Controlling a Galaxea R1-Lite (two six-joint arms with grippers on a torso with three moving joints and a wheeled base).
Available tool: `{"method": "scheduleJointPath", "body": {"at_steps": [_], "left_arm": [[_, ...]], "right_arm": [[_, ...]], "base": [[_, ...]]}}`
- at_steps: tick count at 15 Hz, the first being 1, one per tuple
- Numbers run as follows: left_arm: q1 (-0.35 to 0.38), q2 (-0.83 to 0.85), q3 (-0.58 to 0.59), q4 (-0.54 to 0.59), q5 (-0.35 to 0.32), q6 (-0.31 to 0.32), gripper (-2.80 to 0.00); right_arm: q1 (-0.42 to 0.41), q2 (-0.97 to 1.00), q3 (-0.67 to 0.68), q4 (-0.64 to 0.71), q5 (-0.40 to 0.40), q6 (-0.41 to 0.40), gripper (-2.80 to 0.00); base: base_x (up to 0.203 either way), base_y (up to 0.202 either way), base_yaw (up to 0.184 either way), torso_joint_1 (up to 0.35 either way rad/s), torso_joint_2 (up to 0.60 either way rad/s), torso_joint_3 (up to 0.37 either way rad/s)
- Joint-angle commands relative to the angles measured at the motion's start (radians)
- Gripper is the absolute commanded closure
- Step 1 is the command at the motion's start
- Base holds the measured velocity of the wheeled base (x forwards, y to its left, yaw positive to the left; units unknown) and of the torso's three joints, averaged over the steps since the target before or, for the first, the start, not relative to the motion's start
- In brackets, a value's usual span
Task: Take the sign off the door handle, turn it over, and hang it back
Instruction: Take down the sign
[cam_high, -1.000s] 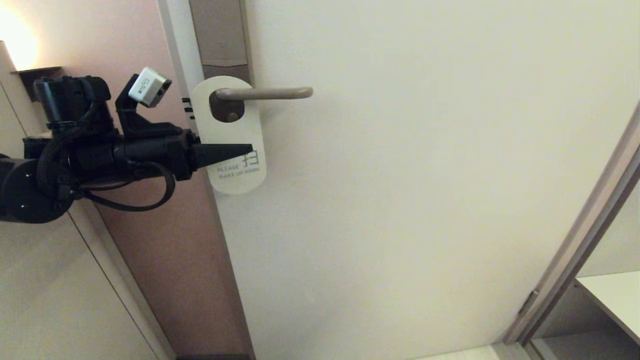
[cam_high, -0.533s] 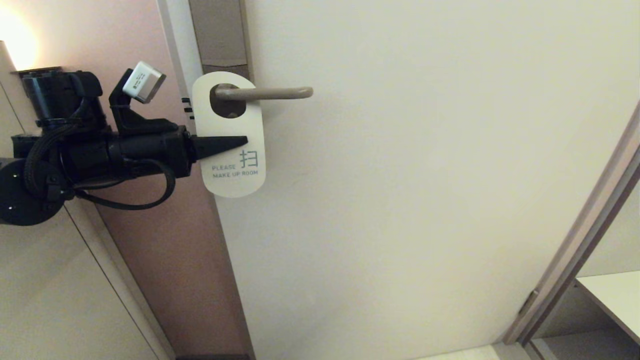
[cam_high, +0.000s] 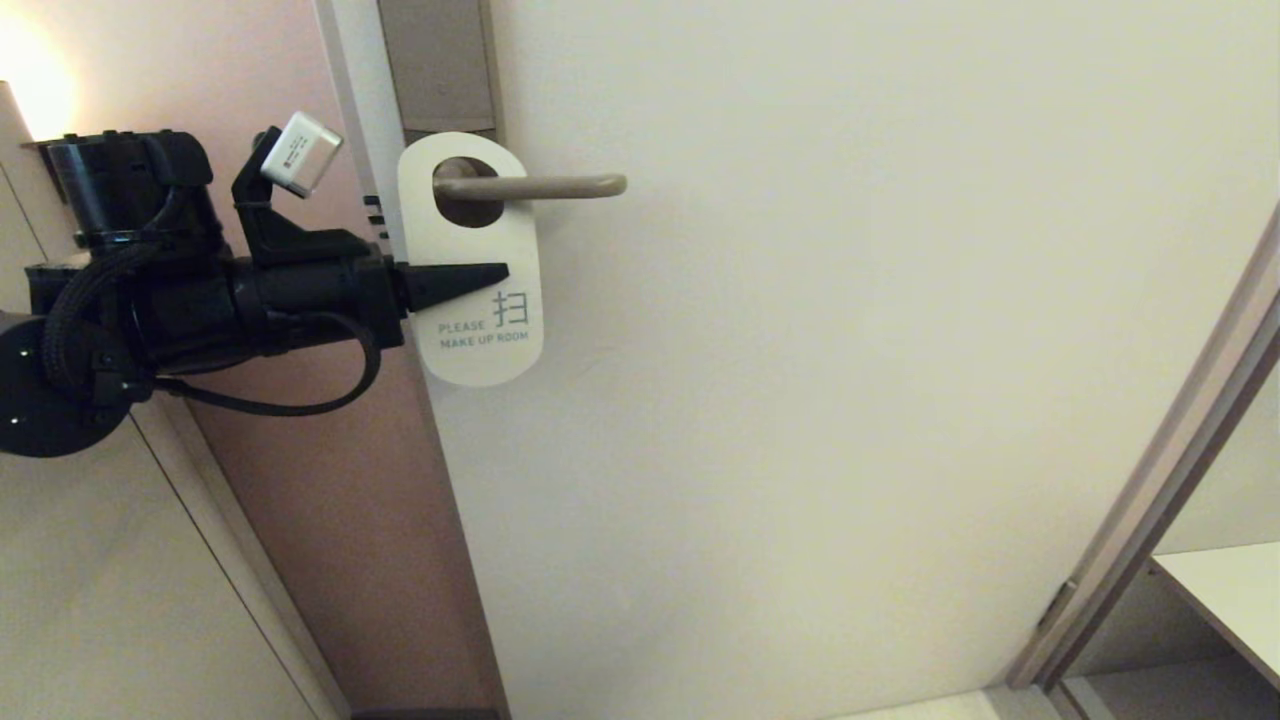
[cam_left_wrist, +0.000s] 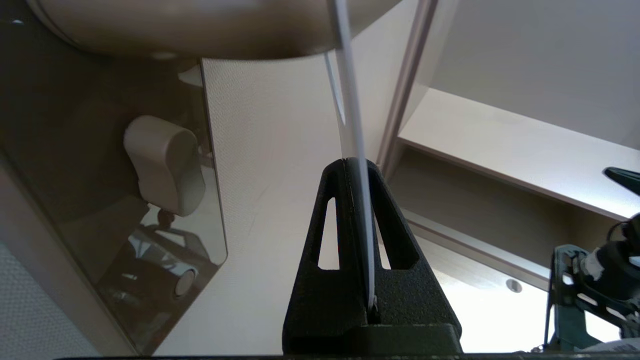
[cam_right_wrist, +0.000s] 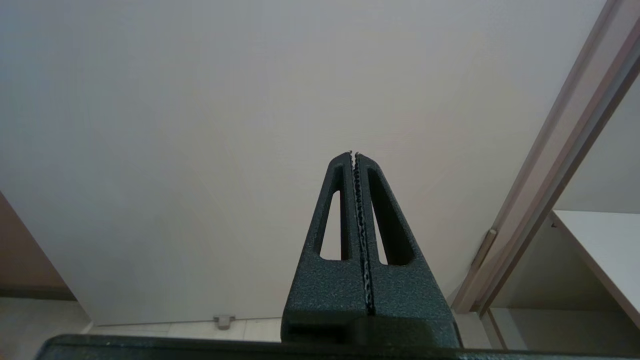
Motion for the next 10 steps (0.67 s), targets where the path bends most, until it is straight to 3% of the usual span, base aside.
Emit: {"method": "scheduleJointPath", "body": {"at_steps": [1, 10], "left_arm": [[-0.011, -0.007, 0.007, -0.003, 0.012, -0.001, 0.00], [-0.084, -0.010, 0.022, 0.001, 0.169, 0.050, 0.00]], "right_arm": [[0.001, 0.000, 0.000, 0.000, 0.001, -0.001, 0.00], [0.000, 0.000, 0.000, 0.000, 0.001, -0.001, 0.00]], "base": [[0.000, 0.000, 0.000, 0.000, 0.00, 0.000], [0.000, 0.000, 0.000, 0.000, 0.00, 0.000]]}}
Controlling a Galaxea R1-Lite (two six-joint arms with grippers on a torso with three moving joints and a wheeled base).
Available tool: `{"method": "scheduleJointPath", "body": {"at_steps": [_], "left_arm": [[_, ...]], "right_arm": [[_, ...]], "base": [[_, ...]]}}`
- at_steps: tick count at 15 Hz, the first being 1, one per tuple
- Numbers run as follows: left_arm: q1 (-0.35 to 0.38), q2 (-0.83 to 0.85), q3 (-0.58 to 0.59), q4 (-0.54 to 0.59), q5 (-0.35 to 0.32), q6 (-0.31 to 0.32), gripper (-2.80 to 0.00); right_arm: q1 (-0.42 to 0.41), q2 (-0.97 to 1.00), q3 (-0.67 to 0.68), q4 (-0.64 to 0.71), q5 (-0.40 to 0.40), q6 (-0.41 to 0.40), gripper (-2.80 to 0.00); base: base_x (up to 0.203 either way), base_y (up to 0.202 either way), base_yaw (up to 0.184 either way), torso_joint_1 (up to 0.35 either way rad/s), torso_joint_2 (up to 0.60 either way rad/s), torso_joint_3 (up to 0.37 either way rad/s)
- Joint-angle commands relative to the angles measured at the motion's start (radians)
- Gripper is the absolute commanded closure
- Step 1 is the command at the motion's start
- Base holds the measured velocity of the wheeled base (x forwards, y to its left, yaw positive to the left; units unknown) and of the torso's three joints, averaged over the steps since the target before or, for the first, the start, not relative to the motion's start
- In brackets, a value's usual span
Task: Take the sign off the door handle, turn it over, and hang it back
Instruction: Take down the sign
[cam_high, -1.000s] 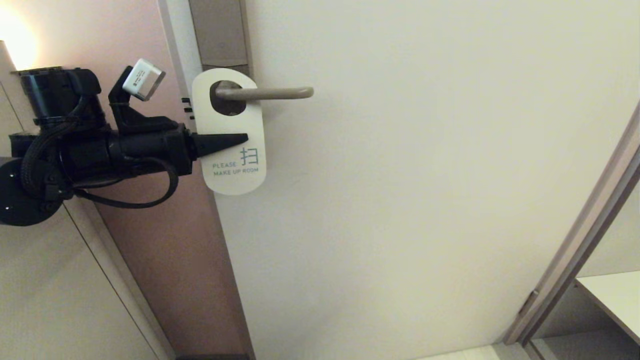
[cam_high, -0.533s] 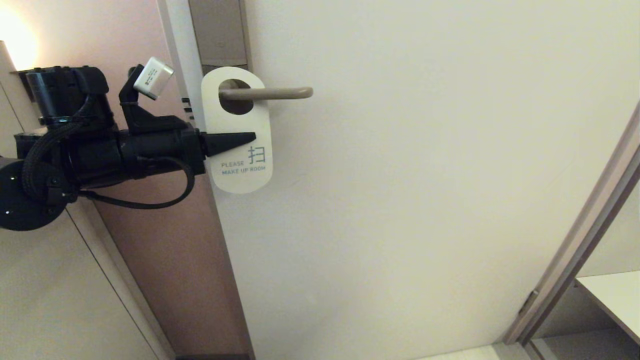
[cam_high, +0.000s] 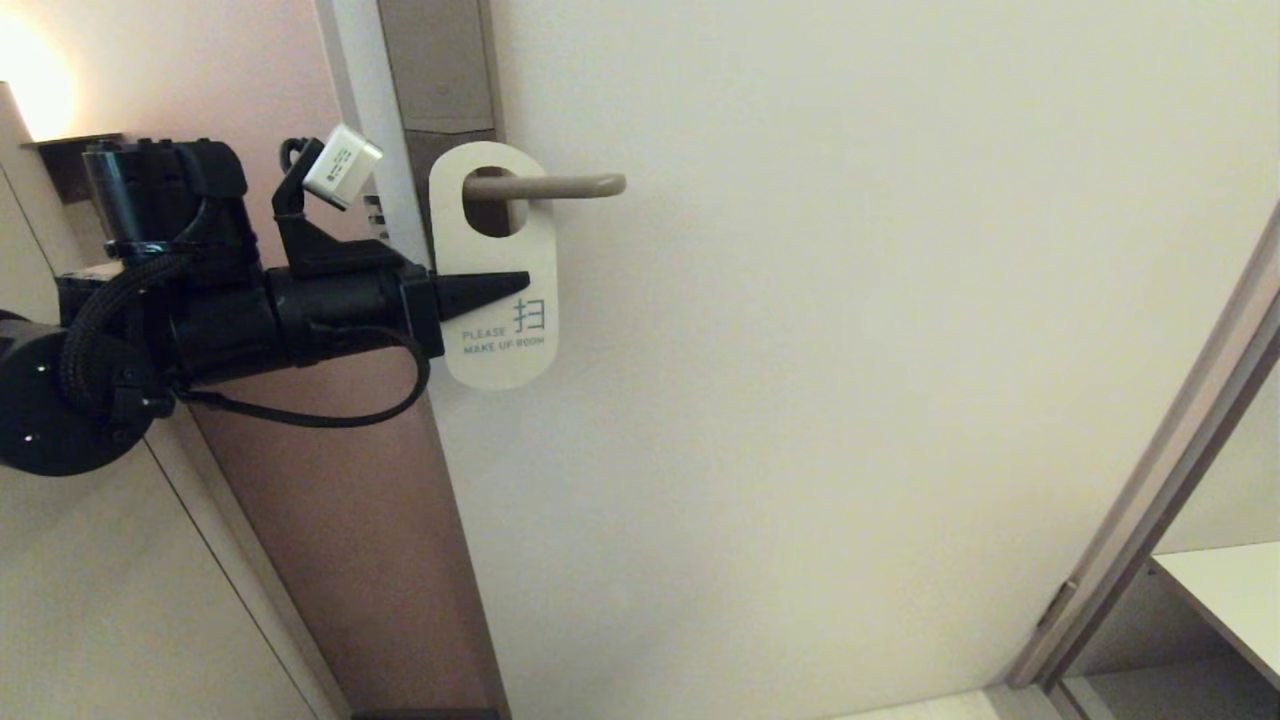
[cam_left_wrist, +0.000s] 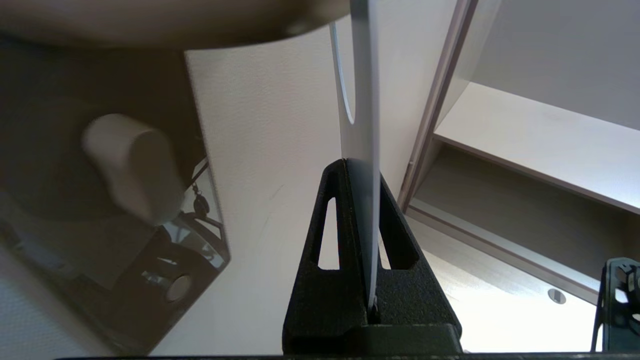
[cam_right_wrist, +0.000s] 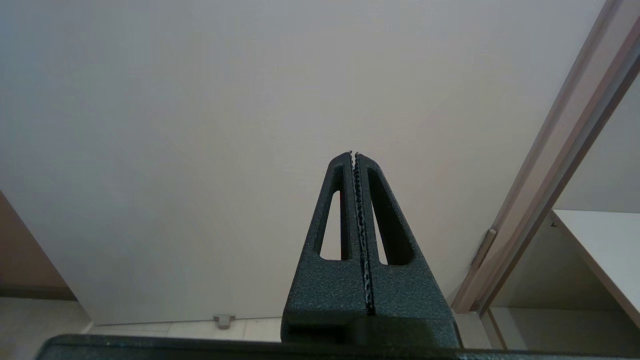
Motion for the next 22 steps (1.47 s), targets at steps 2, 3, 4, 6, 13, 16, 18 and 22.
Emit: {"method": "scheduleJointPath", "body": {"at_steps": [2, 3, 4, 6, 13, 16, 18, 22], "left_arm": [[-0.025, 0.000, -0.001, -0.004, 0.030, -0.001, 0.00], [-0.030, 0.001, -0.001, -0.004, 0.044, -0.001, 0.00], [-0.032, 0.001, -0.003, -0.004, 0.051, -0.001, 0.00], [-0.043, 0.006, -0.006, -0.004, 0.078, -0.001, 0.00], [-0.086, 0.047, -0.043, -0.007, 0.183, 0.003, 0.00], [-0.090, 0.075, -0.083, -0.005, 0.205, 0.003, 0.00], [-0.097, 0.092, -0.108, -0.004, 0.239, 0.003, 0.00], [-0.139, 0.097, -0.116, -0.001, 0.285, 0.005, 0.00]], "right_arm": [[0.001, 0.000, 0.000, -0.001, 0.001, -0.001, 0.00], [0.001, 0.000, 0.000, -0.001, 0.001, -0.001, 0.00], [0.001, 0.000, 0.000, -0.001, 0.001, -0.001, 0.00], [0.001, 0.000, 0.000, -0.001, 0.001, -0.001, 0.00], [0.001, 0.000, 0.000, -0.001, 0.001, -0.001, 0.00], [0.001, 0.000, 0.000, -0.002, 0.001, -0.001, 0.00], [0.001, 0.000, 0.000, -0.001, 0.001, -0.001, 0.00], [0.001, 0.000, 0.000, -0.001, 0.001, -0.001, 0.00]], "base": [[0.000, 0.000, 0.000, 0.000, 0.00, 0.000], [0.000, 0.000, 0.000, 0.000, 0.00, 0.000], [0.000, 0.000, 0.000, 0.000, 0.00, 0.000], [0.000, 0.000, 0.000, 0.000, 0.00, 0.000], [0.000, 0.000, 0.000, 0.000, 0.00, 0.000], [0.000, 0.000, 0.000, 0.000, 0.00, 0.000], [0.000, 0.000, 0.000, 0.000, 0.00, 0.000], [0.000, 0.000, 0.000, 0.000, 0.00, 0.000]]}}
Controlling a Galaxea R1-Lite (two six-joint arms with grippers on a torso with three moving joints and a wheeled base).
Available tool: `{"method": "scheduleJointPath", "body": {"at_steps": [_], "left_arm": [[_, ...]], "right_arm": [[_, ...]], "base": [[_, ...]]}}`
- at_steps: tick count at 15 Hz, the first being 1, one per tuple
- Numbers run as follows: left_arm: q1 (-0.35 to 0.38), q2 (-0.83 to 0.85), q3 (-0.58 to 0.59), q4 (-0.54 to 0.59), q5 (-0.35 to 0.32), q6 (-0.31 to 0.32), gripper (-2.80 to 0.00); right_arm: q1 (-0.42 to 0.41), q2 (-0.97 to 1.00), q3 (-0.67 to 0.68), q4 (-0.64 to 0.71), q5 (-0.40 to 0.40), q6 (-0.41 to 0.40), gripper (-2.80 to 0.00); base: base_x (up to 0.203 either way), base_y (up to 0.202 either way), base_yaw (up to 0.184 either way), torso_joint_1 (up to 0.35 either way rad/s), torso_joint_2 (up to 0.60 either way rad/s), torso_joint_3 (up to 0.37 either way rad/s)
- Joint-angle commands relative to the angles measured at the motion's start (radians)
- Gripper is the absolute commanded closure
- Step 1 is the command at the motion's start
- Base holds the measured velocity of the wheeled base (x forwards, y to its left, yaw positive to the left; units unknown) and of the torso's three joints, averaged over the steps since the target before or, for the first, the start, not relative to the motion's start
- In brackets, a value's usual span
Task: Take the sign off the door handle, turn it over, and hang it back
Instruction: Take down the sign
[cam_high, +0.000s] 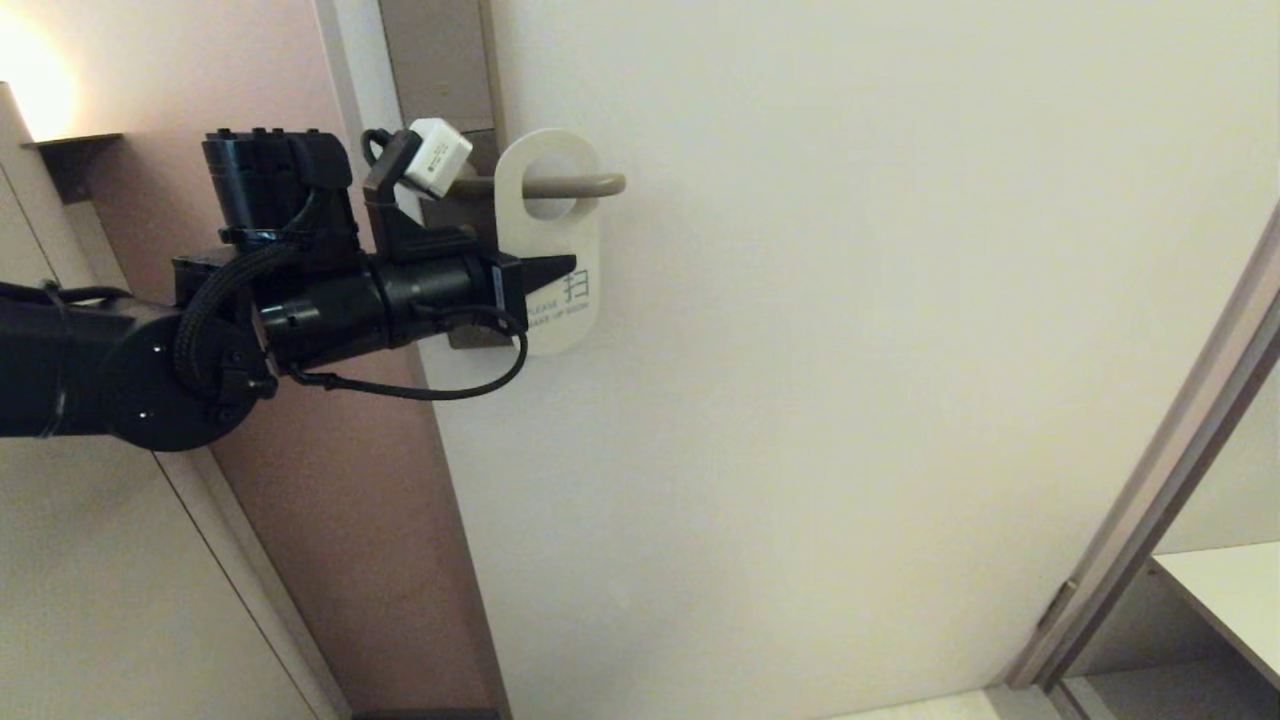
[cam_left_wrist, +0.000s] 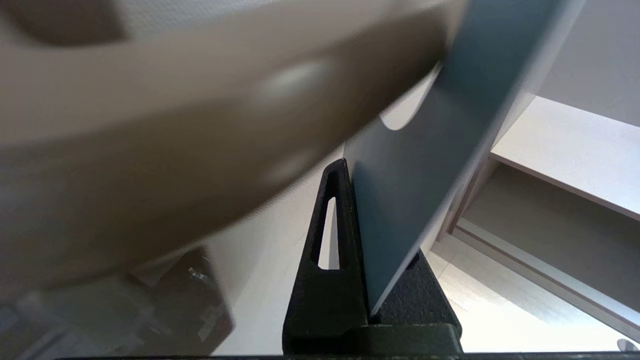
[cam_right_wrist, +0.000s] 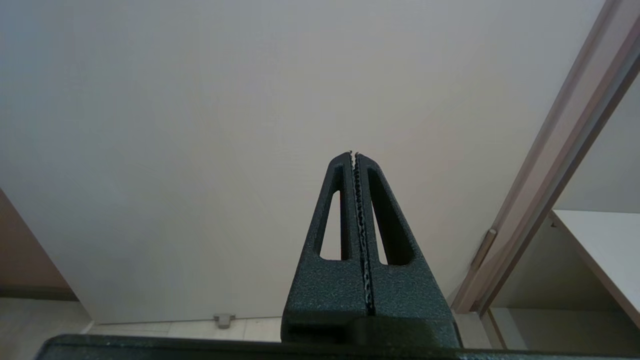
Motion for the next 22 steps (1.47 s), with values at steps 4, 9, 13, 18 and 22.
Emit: {"method": "scheduleJointPath", "body": {"at_steps": [4, 9, 13, 18, 22], "left_arm": [[-0.044, 0.005, -0.001, -0.003, 0.027, -0.001, 0.00], [-0.062, 0.027, -0.018, -0.002, 0.069, 0.002, 0.00], [-0.070, 0.053, -0.029, -0.003, 0.070, 0.001, 0.00], [-0.080, 0.096, -0.109, 0.012, 0.070, 0.001, 0.00], [-0.091, 0.104, -0.148, 0.040, 0.070, 0.001, 0.00]], "right_arm": [[0.001, 0.000, 0.000, 0.000, 0.000, 0.000, 0.00], [0.001, 0.000, 0.000, -0.001, 0.000, 0.000, 0.00], [0.000, 0.000, 0.000, 0.000, 0.000, 0.000, 0.00], [0.000, 0.000, 0.000, 0.000, 0.000, 0.000, 0.00], [0.001, 0.000, 0.000, 0.000, 0.000, 0.000, 0.00]], "base": [[0.000, 0.000, 0.000, 0.000, 0.00, 0.000], [0.000, 0.000, 0.000, 0.000, 0.00, 0.000], [0.000, 0.000, 0.000, 0.000, 0.00, 0.000], [0.000, 0.000, 0.000, 0.000, 0.00, 0.000], [0.000, 0.000, 0.000, 0.000, 0.00, 0.000]]}}
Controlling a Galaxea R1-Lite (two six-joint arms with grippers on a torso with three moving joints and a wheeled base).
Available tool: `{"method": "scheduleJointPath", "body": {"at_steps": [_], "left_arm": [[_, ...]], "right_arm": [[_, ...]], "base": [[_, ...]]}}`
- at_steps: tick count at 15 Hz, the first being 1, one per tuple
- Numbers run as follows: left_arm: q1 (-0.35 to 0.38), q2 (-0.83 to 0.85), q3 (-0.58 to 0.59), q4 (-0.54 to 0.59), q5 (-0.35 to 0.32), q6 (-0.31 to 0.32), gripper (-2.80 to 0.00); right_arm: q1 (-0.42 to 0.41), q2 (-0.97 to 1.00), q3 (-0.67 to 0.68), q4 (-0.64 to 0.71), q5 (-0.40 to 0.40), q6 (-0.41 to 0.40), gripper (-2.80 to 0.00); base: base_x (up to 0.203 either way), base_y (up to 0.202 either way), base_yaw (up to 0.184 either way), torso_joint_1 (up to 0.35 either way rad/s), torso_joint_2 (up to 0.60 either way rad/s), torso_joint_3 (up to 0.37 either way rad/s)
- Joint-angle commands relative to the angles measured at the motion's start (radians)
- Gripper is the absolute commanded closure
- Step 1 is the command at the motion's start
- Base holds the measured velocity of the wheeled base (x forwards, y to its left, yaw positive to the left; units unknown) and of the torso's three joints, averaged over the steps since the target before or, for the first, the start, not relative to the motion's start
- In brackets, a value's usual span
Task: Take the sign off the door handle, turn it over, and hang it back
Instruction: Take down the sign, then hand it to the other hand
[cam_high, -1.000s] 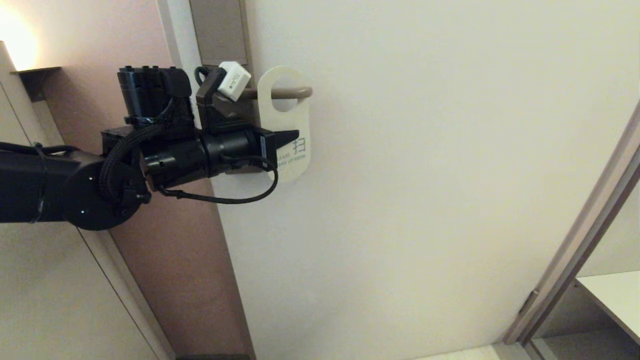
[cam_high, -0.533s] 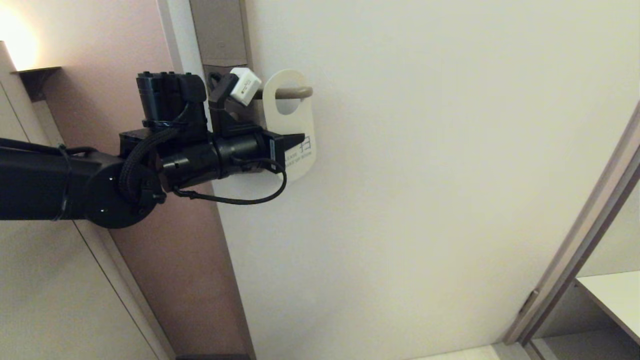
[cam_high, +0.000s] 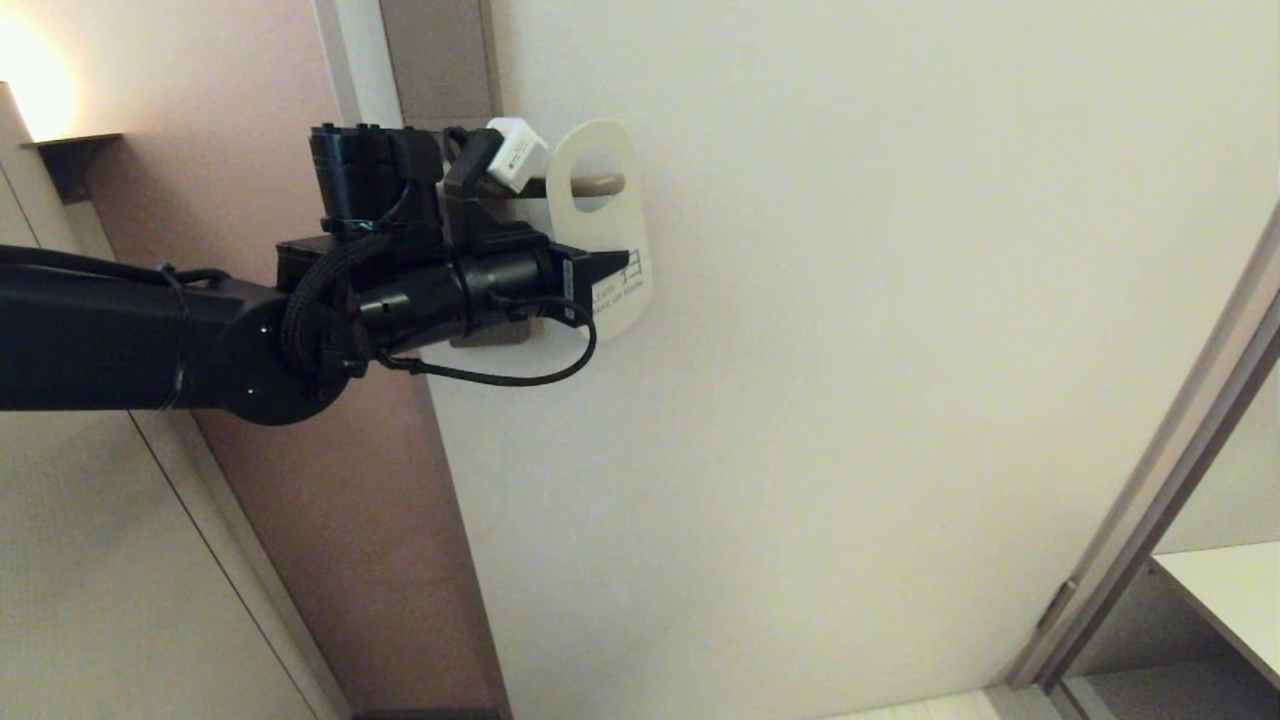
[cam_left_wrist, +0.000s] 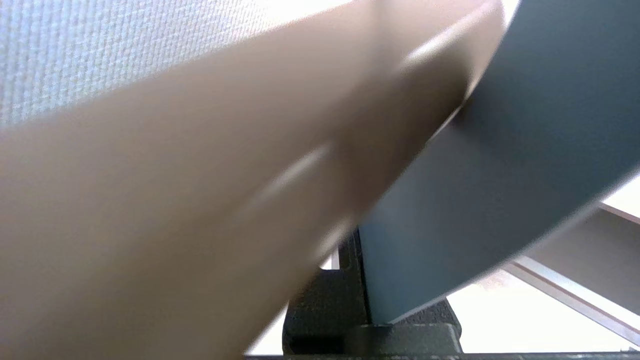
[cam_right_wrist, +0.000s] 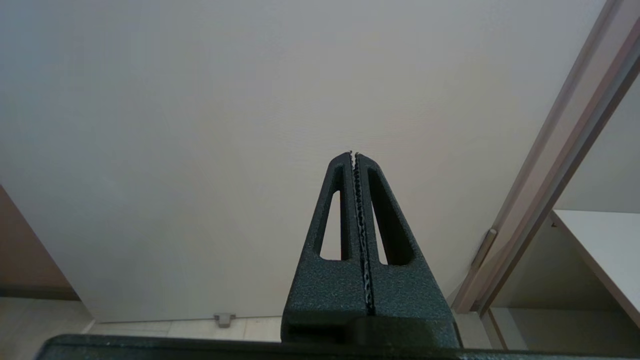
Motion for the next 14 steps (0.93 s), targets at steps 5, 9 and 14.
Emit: {"method": "scheduleJointPath", "body": {"at_steps": [5, 9, 14], "left_arm": [[-0.045, -0.003, -0.002, -0.003, 0.002, -0.001, 0.00], [-0.097, -0.025, 0.015, -0.002, 0.014, -0.002, 0.00], [-0.150, -0.111, 0.111, 0.000, -0.058, -0.007, 0.00]], "right_arm": [[0.001, 0.000, 0.000, 0.000, 0.000, 0.000, 0.00], [0.001, 0.000, 0.000, 0.000, 0.001, 0.000, 0.00], [0.001, 0.000, 0.000, 0.000, 0.001, 0.000, 0.00]], "base": [[0.000, 0.000, 0.000, 0.000, 0.00, 0.000], [0.000, 0.000, 0.000, 0.000, 0.00, 0.000], [0.000, 0.000, 0.000, 0.000, 0.00, 0.000]]}}
